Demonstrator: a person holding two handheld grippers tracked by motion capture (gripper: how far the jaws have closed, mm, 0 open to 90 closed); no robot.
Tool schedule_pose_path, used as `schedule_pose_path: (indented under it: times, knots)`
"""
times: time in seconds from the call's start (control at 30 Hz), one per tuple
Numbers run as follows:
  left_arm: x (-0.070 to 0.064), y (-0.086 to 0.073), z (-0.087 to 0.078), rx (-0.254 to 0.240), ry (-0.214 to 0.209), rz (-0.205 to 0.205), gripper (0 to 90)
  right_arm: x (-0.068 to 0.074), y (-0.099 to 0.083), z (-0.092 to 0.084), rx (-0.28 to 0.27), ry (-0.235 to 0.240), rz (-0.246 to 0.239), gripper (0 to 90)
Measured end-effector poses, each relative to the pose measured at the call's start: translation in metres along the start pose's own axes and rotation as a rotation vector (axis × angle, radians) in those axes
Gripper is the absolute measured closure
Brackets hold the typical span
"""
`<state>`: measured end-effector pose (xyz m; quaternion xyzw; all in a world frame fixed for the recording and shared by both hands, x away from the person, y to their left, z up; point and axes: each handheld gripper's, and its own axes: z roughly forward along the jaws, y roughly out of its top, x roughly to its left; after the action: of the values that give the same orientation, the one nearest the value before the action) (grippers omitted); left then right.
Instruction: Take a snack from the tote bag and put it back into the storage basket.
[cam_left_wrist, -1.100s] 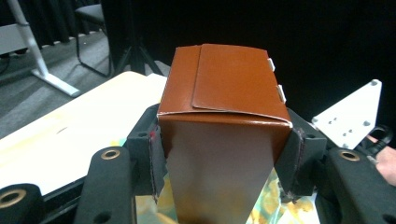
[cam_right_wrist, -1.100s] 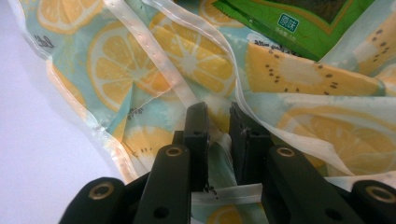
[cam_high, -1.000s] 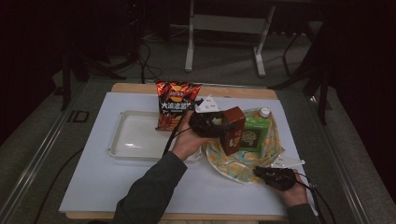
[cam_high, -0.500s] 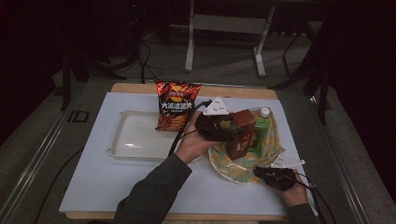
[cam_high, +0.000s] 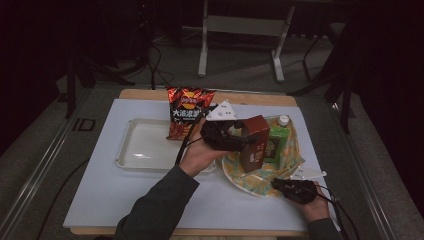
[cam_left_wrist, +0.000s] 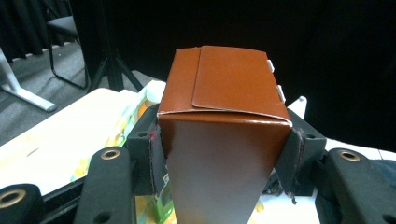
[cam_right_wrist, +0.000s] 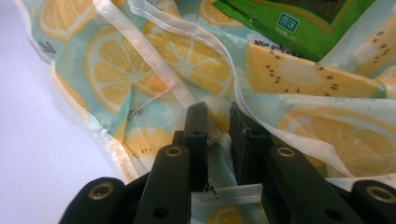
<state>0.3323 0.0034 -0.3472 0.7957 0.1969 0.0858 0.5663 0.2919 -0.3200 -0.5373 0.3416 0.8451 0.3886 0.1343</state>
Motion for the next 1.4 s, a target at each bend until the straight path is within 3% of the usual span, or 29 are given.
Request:
schedule_pose_path:
  times: [0.27,0.6,0.97,1.4]
  knots:
    - [0.005,-0.005,-0.022,-0.005,0.014,-0.001,42.5,0.000,0.000,0.000,0.000,0.000,0.001,77.4]
    - [0.016,-0.019,-0.049,-0.025,0.041,-0.034,42.5,0.000,0.000,0.000,0.000,-0.001,0.001,77.4]
    - [0.028,-0.039,-0.069,-0.017,0.091,-0.047,42.4,0.000,0.000,0.000,0.000,-0.002,0.002,77.4]
    - [0.043,-0.059,-0.081,0.006,0.144,-0.064,42.4,0.001,0.000,0.000,-0.002,-0.004,0.003,77.4]
